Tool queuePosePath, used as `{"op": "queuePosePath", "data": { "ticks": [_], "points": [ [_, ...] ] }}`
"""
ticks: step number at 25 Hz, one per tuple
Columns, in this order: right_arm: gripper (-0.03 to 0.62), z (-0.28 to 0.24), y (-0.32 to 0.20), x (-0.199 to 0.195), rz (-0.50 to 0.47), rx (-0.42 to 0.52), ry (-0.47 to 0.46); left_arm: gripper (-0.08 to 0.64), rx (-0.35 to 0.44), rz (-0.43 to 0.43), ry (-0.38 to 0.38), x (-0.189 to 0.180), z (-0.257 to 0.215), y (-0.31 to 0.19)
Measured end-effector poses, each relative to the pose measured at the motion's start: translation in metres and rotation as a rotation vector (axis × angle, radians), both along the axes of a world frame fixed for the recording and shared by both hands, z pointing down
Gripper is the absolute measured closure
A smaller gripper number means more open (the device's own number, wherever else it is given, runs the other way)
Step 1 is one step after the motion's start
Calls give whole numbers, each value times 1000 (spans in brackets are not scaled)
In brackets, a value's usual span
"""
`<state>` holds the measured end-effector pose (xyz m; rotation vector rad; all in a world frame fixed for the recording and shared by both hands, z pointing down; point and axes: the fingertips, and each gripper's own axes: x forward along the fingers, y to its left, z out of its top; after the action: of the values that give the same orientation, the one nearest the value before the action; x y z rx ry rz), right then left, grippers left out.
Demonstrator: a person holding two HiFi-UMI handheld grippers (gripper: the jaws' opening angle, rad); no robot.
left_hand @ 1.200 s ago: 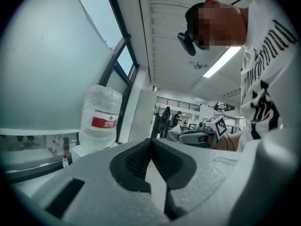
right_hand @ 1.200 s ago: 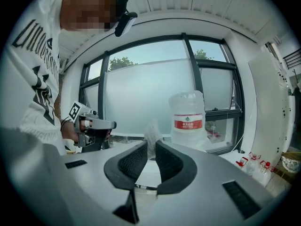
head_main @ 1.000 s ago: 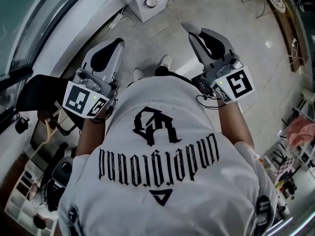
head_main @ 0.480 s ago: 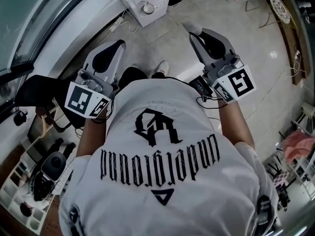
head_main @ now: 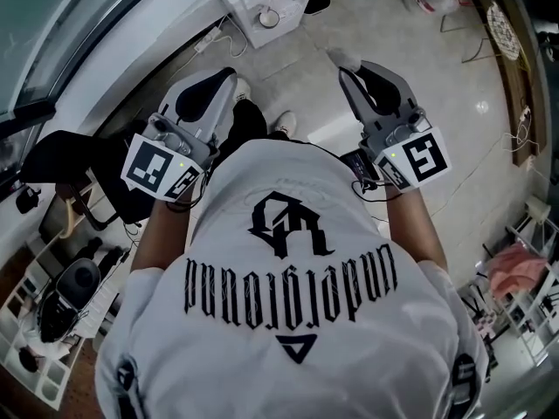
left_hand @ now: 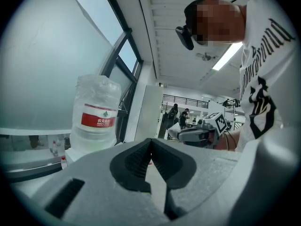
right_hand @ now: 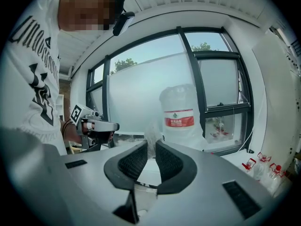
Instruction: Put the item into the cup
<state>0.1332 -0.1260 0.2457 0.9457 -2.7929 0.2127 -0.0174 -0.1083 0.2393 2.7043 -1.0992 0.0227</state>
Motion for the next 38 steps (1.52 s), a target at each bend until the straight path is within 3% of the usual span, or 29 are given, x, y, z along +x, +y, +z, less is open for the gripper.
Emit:
{"op": "queuePosePath", "data": {
  "ticks": [5,16,20,32,38],
  "points": [
    [535,11,-22,-7,-3,-22,10,545,-25,-2,39,-7,5,-25],
    [535,43,-64,-32,-33,-82,24,545,-78,15,-16,-16,46,-68],
    [535,73,-78,-38,-47,-125,49,545,-95,41,-55,-17,68,-80],
    [535,159,-116,-66,-80,-197,128,545,-187,46,-59,-33,140,-121],
    [534,208,-131,-70,-90,-214,174,545,-156,88,-93,-31,182,-133]
  ]
}}
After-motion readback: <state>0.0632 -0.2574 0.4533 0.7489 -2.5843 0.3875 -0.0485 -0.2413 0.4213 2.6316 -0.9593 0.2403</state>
